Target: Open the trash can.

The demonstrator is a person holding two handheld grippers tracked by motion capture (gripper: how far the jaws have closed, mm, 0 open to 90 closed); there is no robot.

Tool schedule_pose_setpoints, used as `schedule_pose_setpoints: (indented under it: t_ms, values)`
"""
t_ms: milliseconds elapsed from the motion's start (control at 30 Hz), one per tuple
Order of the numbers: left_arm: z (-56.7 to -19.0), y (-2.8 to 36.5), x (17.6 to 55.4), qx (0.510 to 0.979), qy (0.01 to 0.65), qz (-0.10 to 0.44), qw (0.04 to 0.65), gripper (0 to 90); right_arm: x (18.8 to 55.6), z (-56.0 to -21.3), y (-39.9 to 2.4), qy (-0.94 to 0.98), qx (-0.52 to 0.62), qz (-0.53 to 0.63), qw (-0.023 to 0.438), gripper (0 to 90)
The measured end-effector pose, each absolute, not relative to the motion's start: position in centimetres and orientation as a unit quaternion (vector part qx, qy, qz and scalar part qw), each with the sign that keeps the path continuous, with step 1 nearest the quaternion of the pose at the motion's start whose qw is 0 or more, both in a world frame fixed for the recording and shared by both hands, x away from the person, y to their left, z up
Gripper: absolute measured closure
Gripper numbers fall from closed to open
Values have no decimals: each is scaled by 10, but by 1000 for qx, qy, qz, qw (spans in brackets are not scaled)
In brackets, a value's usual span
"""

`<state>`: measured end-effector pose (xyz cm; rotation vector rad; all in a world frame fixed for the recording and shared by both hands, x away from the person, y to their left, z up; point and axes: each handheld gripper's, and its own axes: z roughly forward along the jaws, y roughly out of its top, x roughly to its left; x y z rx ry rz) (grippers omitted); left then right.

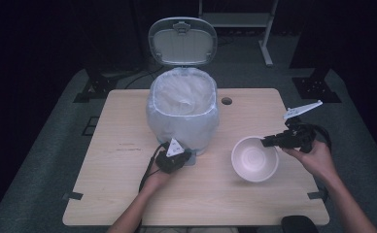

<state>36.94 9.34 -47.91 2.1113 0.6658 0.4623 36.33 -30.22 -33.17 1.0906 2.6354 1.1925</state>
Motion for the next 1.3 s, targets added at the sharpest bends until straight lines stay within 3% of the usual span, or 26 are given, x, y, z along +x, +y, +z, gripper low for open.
schedule_pose_setpoints:
  t_ms: [533, 1300]
  values:
    - [-479, 93, 369, 843, 268, 184, 429, 846, 370, -290, -281, 863, 328, 382, 39, 830]
    - [-479, 93, 369, 844, 268, 184, 428, 846, 376, -262, -273, 866, 319, 382, 49, 830]
